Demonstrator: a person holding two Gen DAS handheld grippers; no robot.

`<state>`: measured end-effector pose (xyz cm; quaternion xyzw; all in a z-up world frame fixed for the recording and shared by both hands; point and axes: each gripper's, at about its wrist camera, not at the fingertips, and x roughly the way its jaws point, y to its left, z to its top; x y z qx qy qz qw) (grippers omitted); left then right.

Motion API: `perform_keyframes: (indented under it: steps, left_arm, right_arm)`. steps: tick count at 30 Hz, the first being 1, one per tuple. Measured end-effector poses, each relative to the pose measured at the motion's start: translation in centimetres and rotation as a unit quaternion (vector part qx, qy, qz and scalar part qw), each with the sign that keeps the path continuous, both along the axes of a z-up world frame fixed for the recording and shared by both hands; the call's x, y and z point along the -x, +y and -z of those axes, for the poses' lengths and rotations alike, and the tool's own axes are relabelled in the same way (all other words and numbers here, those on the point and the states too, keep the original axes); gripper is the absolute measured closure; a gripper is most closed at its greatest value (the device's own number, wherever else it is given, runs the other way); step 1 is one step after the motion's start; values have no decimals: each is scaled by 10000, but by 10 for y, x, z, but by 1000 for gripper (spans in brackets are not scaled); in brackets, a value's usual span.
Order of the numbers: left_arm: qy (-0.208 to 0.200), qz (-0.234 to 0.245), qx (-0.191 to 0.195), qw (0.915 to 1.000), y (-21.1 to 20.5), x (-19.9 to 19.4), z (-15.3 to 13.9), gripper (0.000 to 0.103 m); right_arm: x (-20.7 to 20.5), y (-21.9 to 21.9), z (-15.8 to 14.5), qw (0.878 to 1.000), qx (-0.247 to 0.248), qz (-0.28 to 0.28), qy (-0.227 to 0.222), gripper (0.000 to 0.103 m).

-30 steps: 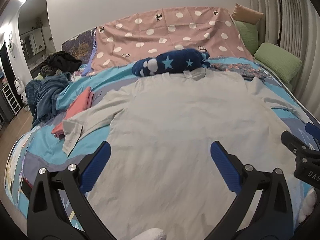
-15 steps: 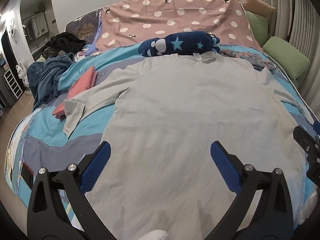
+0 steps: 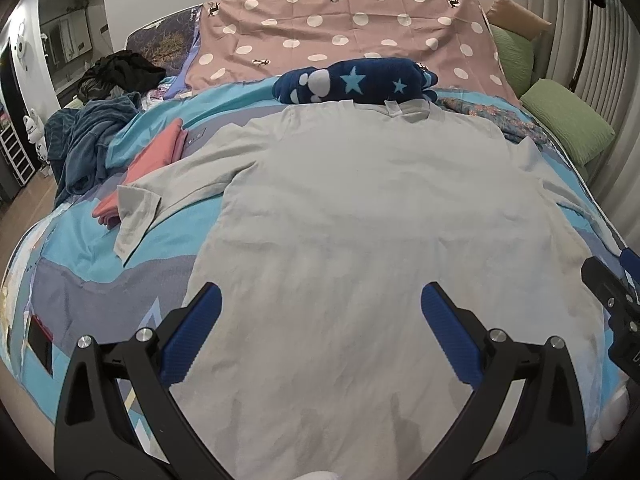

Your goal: Fold small clothes

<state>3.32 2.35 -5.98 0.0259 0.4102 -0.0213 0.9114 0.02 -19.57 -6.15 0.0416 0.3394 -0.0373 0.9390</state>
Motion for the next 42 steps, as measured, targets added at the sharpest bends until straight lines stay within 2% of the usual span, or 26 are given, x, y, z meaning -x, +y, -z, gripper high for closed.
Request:
perform_keyframes:
  steps: [6, 9, 10, 14, 15, 20, 26, 32, 42]
  left_arm:
    - [-23, 2, 37, 10000, 1, 1, 0, 2]
    - [-229, 27, 112, 9997, 4, 5, -1, 3]
    - [-341, 60, 206, 9992, 5, 6, -2, 4]
    - [-779, 97, 1062, 9912, 22, 13, -6, 4]
    - [-782, 26, 1081, 9911, 23, 13, -7, 4]
    - [-757, 73, 552, 9956, 13, 9, -6, 4]
    - [-523, 239, 379, 9976, 8, 8, 0, 4]
    - [-373, 253, 368, 9983, 9, 9, 6, 4]
    - [-348, 240, 177, 9990, 11, 7, 13, 4]
  right_arm:
    - [2, 1, 0, 10000, 39, 28, -42, 1]
    - [3, 2, -1, 9999, 80, 124, -75, 1]
    - [3, 1, -1, 9998, 71, 169, -85, 1]
    - [5, -4, -2, 9992, 19, 383, -148, 1]
    - [5, -4, -3, 9991, 7, 397, -163, 1]
    - [6, -6, -3, 9991, -127, 376, -172, 1]
    - [5, 0, -3, 9996, -55, 240, -153, 1]
    - [5, -2, -3, 9994, -92, 291, -154, 1]
    - [4, -4, 0, 9994, -101, 301, -101, 1]
